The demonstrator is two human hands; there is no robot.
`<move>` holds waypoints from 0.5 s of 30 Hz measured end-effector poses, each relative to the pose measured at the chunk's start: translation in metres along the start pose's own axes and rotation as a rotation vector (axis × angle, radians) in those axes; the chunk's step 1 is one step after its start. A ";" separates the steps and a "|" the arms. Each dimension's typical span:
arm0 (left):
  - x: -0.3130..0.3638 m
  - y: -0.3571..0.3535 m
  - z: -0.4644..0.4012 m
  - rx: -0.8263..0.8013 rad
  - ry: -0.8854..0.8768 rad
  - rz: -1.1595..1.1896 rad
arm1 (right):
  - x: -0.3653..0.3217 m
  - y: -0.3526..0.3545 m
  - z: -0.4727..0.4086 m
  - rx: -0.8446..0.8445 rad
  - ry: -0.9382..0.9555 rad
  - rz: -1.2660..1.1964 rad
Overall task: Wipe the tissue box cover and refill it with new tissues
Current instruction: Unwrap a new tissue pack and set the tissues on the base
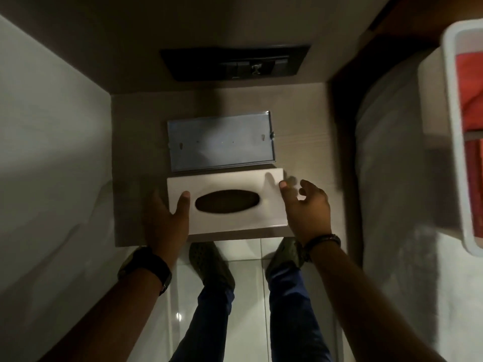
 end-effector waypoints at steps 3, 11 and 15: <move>0.042 -0.001 0.041 -0.067 -0.171 -0.003 | -0.009 0.041 0.010 -0.024 -0.043 -0.106; 0.212 -0.049 0.227 -0.335 -0.702 -0.005 | -0.026 0.299 0.025 0.367 0.064 -0.457; 0.306 -0.096 0.330 -0.456 -1.026 -0.057 | 0.008 0.410 -0.013 0.591 0.019 -0.229</move>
Point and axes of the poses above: each hand's wrist, its own z-axis away from the middle knuckle, its own y-axis out of the back of the hand, x = y × z, the point moved 9 cm from there along -z, towards the middle knuckle, and after that the axes turned 9 degrees about x, right-handed, at the moved point
